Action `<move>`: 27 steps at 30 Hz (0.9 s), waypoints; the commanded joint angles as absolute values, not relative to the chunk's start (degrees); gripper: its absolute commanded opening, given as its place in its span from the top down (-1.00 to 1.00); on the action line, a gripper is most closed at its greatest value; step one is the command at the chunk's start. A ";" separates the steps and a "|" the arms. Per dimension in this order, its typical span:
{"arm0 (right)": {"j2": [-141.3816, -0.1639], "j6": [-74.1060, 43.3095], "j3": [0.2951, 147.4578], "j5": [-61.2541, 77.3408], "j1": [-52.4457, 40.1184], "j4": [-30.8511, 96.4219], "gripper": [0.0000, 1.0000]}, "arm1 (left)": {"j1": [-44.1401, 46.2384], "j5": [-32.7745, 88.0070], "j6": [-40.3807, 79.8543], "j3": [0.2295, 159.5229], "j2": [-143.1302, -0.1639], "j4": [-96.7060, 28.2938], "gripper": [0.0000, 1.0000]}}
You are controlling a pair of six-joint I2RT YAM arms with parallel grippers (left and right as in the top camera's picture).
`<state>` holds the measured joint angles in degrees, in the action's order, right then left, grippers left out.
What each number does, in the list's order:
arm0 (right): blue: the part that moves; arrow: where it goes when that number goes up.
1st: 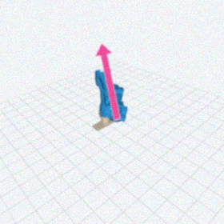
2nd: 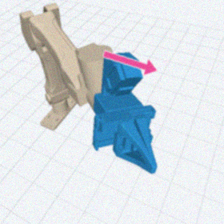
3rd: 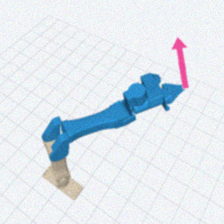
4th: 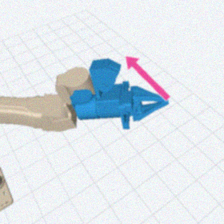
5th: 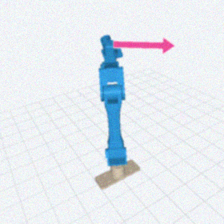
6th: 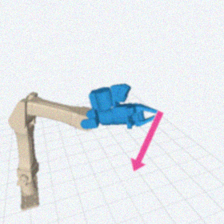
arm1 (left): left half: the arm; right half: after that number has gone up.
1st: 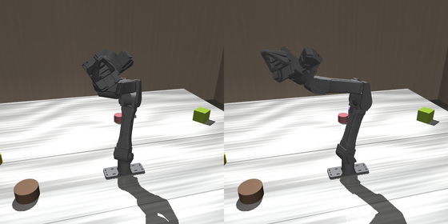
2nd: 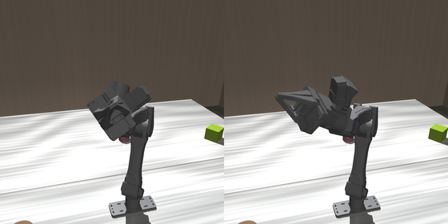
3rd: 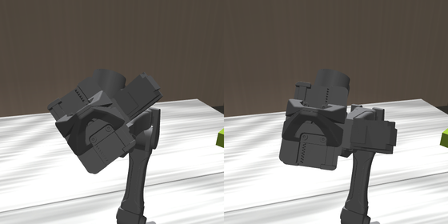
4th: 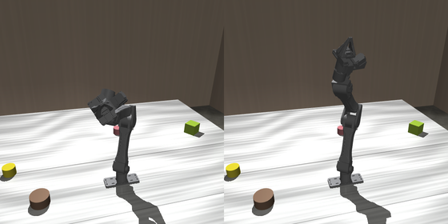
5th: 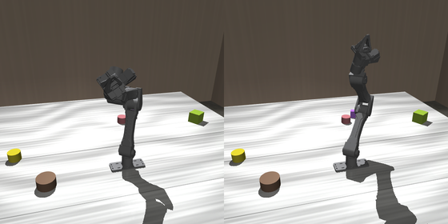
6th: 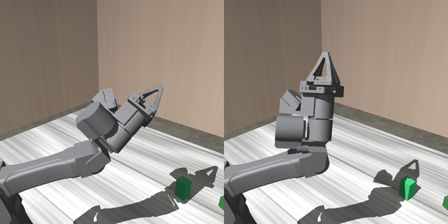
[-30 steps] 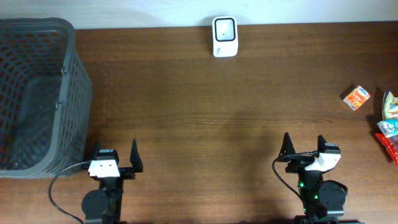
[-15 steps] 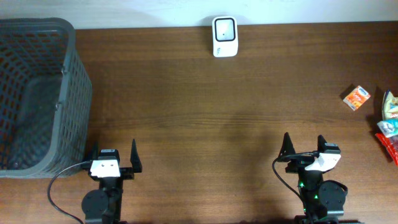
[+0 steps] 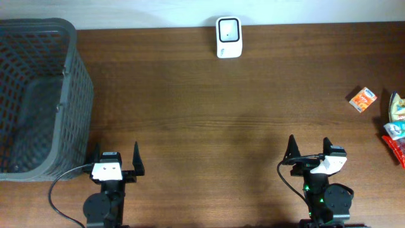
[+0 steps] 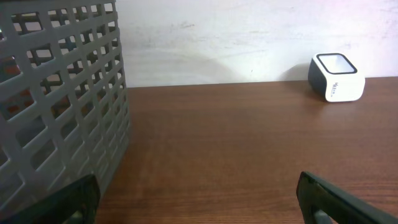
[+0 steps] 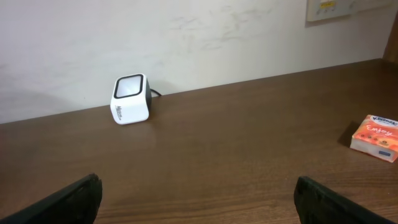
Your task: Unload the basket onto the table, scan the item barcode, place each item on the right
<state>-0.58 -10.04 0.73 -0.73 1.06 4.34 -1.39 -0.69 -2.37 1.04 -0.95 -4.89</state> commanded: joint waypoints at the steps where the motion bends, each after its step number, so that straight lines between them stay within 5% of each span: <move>1: -0.21 -9.43 0.32 -0.62 0.71 4.69 -0.97 | -1.67 -1.26 -2.68 0.51 -0.34 -4.73 -0.98; 27: -0.21 2.76 0.32 -0.82 0.75 4.71 -0.97 | -1.67 -1.26 -2.68 0.51 -0.34 -4.73 -0.98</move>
<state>-0.58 2.17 0.73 -0.95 1.06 4.32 -1.39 -0.69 -2.37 1.04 -0.95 -4.89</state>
